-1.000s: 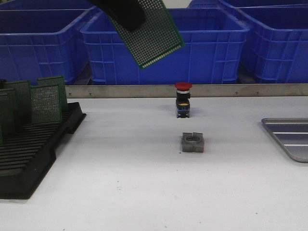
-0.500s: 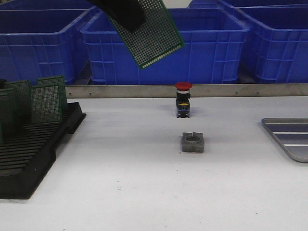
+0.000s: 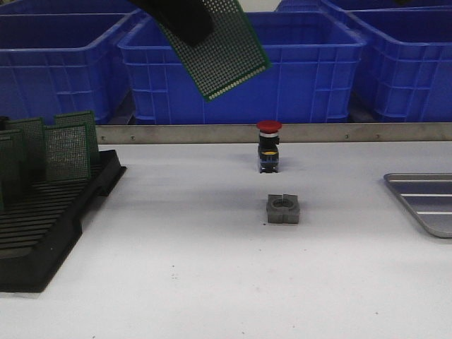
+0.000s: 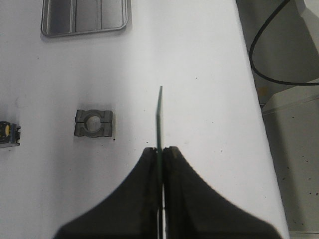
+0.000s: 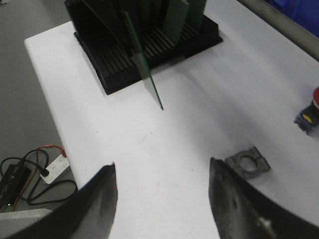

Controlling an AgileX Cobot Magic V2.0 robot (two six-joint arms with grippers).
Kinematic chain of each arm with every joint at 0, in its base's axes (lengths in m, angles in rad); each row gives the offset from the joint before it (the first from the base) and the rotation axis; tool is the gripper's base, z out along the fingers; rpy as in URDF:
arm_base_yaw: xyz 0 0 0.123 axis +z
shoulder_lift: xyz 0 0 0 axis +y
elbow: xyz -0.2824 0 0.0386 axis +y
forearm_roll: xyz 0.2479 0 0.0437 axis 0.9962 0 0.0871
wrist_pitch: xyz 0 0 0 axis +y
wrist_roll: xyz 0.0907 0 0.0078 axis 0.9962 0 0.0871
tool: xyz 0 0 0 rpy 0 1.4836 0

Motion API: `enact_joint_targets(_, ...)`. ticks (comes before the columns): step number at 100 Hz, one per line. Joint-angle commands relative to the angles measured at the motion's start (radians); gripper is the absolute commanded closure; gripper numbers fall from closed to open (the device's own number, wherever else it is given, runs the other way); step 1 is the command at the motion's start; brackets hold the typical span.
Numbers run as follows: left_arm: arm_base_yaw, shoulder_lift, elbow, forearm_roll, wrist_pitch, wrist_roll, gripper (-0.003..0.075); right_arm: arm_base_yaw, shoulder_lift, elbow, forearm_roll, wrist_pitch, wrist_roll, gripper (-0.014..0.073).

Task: Place circuit board on tray
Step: 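Carry the board toward the table center and bring the right gripper close, then grasp the board edge with the right gripper and open the left gripper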

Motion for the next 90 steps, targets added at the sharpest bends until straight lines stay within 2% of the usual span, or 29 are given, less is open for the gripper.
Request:
enact_joint_targets(1,-0.010,-0.042,-0.022,-0.059,0.039,-0.011,0.0738,0.025,0.050,-0.072,0.080,0.038,-0.076,0.0157)
enact_joint_targets(30,-0.010,-0.042,-0.022,-0.059,0.039,-0.011,0.0738,0.185,0.235,-0.207,0.075,-0.012,-0.099,0.0157)
enact_joint_targets(63,-0.010,-0.042,-0.022,-0.059,0.039,-0.011,0.0738,0.287,0.378,-0.308,0.077,-0.038,-0.102,0.0169)
enact_joint_targets(73,-0.010,-0.042,-0.022,-0.059,0.039,-0.011,0.0738,0.308,0.388,-0.308,0.077,-0.064,-0.102,0.0255)
enact_joint_targets(90,-0.010,-0.042,-0.022,-0.059,0.039,-0.011,0.0738,0.316,0.390,-0.308,0.077,-0.071,-0.102,0.0550)
